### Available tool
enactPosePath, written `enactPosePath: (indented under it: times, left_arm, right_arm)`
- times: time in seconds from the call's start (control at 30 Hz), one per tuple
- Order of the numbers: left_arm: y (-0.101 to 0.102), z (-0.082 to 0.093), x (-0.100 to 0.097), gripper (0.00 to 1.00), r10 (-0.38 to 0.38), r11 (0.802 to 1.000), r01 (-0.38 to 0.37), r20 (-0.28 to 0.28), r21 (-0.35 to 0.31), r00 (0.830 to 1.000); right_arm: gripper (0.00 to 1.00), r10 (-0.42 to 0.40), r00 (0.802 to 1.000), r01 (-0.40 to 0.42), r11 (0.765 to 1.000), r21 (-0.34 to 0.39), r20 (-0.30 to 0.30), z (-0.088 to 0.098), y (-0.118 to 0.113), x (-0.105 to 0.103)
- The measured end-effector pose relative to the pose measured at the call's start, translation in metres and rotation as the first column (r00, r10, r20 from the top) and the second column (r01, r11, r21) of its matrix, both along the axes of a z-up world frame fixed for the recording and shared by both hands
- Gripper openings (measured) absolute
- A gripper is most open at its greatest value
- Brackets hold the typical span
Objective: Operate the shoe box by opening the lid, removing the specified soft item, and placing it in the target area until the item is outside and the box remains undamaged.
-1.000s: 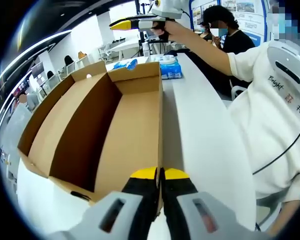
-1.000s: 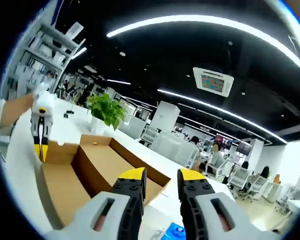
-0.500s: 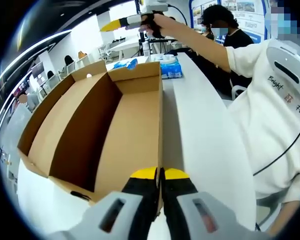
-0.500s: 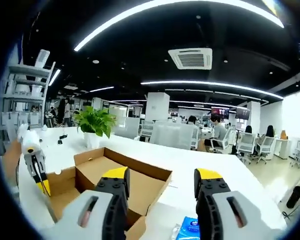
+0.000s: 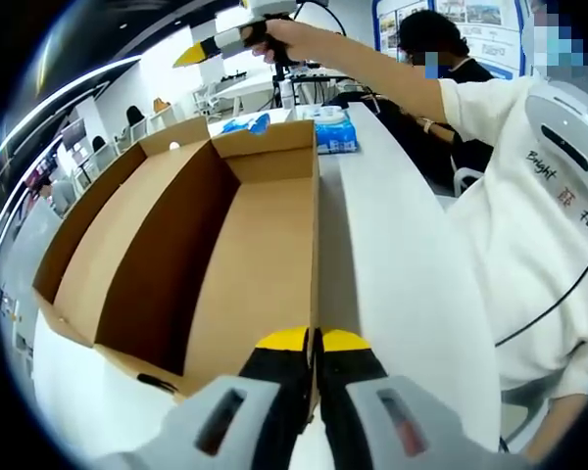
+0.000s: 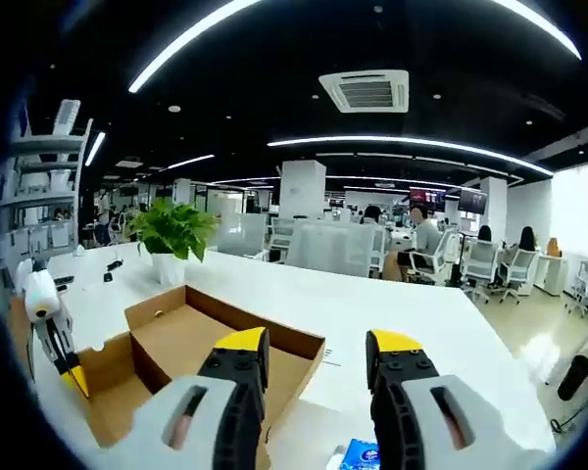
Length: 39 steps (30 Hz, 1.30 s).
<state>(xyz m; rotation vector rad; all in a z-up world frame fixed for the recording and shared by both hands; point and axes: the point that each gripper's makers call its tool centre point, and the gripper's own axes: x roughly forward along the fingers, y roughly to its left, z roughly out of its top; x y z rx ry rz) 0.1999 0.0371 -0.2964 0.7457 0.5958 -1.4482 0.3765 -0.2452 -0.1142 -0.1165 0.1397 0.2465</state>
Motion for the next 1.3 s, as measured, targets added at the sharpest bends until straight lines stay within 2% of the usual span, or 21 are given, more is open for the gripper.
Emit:
enactPosePath:
  times: [0.13, 0.3, 0.43, 0.53, 0.57, 0.6, 0.67, 0.7, 0.73, 0.77, 0.83, 0.87, 0.93, 0.97, 1.03, 1.07, 1.13, 1.2, 1.23, 1.3]
  left_arm:
    - [0.000, 0.000, 0.001, 0.01, 0.000, 1.000, 0.000, -0.012, 0.001, 1.000]
    - [0.000, 0.000, 0.000, 0.01, 0.005, 1.000, -0.005, -0.007, -0.002, 1.000]
    - [0.000, 0.000, 0.001, 0.01, 0.012, 1.000, -0.012, -0.020, 0.009, 1.000]
    - [0.000, 0.000, 0.000, 0.01, 0.010, 1.000, -0.010, -0.021, 0.004, 1.000]
    - [0.000, 0.000, 0.000, 0.01, 0.010, 1.000, -0.010, -0.019, 0.003, 1.000]
    - [0.000, 0.000, 0.000, 0.01, 0.010, 1.000, -0.010, -0.017, 0.004, 1.000]
    - [0.000, 0.000, 0.000, 0.01, 0.011, 1.000, -0.011, -0.012, 0.007, 1.000]
    - [0.000, 0.000, 0.000, 0.01, 0.011, 1.000, -0.011, -0.012, 0.007, 1.000]
    - [0.000, 0.000, 0.000, 0.01, 0.014, 1.000, -0.014, -0.012, 0.008, 1.000]
    - [0.000, 0.000, 0.000, 0.01, 0.017, 1.000, -0.017, -0.012, 0.008, 1.000]
    - [0.001, 0.000, 0.000, 0.01, 0.022, 1.000, -0.021, -0.011, 0.009, 1.000]
    - [0.001, 0.000, 0.000, 0.01, 0.023, 1.000, -0.023, -0.008, 0.006, 1.000]
    - [0.000, 0.000, 0.000, 0.01, 0.027, 1.000, -0.027, -0.001, 0.002, 1.000]
    - [0.000, 0.000, 0.001, 0.01, 0.029, 1.000, -0.029, 0.000, 0.003, 1.000]
    - [0.001, 0.000, 0.001, 0.01, 0.025, 1.000, -0.025, -0.003, 0.003, 1.000]
    - [0.001, 0.000, 0.001, 0.01, 0.023, 1.000, -0.023, -0.005, 0.002, 1.000]
    - [0.001, 0.000, 0.001, 0.01, 0.020, 1.000, -0.020, -0.008, 0.001, 1.000]
    - [0.001, 0.000, 0.001, 0.01, 0.019, 1.000, -0.019, -0.008, 0.000, 1.000]
    - [0.000, 0.000, 0.001, 0.01, 0.017, 1.000, -0.017, -0.008, -0.002, 1.000]
    - [0.000, 0.000, 0.001, 0.01, 0.011, 1.000, -0.011, -0.002, -0.004, 1.000]
  right_arm:
    - [0.38, -0.005, 1.000, 0.004, 0.999, -0.032, -0.030, 0.000, 0.001, 0.014]
    - [0.36, -0.005, 1.000, 0.005, 1.000, 0.010, -0.030, 0.005, 0.004, 0.017]
    - [0.35, -0.009, 0.999, 0.008, 1.000, -0.018, -0.045, 0.001, 0.006, 0.021]
    - [0.32, 0.006, 0.996, -0.008, 1.000, -0.022, -0.094, -0.009, 0.012, 0.025]
    - [0.26, 0.028, 0.992, -0.028, 1.000, 0.008, -0.124, -0.013, 0.018, 0.025]
    - [0.19, 0.036, 0.991, -0.034, 0.999, 0.016, -0.125, -0.014, 0.020, 0.027]
    - [0.22, 0.024, 0.988, -0.021, 1.000, 0.023, -0.154, -0.019, 0.021, 0.037]
    - [0.26, 0.019, 0.983, -0.014, 0.999, 0.031, -0.182, -0.023, 0.022, 0.040]
    - [0.26, 0.013, 0.973, -0.005, 0.999, 0.037, -0.231, -0.029, 0.022, 0.047]
    - [0.24, -0.034, 0.958, 0.043, 0.999, 0.025, -0.284, -0.036, 0.014, 0.055]
    - [0.23, -0.088, 0.950, 0.108, 0.993, 0.049, -0.300, -0.035, 0.005, 0.067]
    - [0.23, -0.051, 0.938, 0.085, 0.993, 0.085, -0.342, -0.042, 0.011, 0.068]
    - [0.24, -0.051, 0.915, 0.087, 0.994, 0.072, -0.401, -0.056, 0.012, 0.061]
    - [0.24, -0.061, 0.927, 0.093, 0.993, 0.070, -0.370, -0.057, 0.012, 0.063]
    - [0.23, -0.073, 0.929, 0.101, 0.993, 0.058, -0.362, -0.063, 0.011, 0.062]
    - [0.23, -0.070, 0.928, 0.086, 0.996, 0.027, -0.367, -0.067, 0.012, 0.060]
    - [0.23, -0.084, 0.935, 0.097, 0.995, 0.020, -0.345, -0.069, 0.011, 0.060]
    - [0.24, -0.066, 0.934, 0.086, 0.996, 0.040, -0.352, -0.073, 0.013, 0.063]
    - [0.25, -0.052, 0.926, 0.075, 0.996, 0.048, -0.375, -0.079, 0.016, 0.063]
    - [0.26, -0.059, 0.922, 0.072, 0.997, 0.019, -0.383, -0.085, 0.017, 0.063]
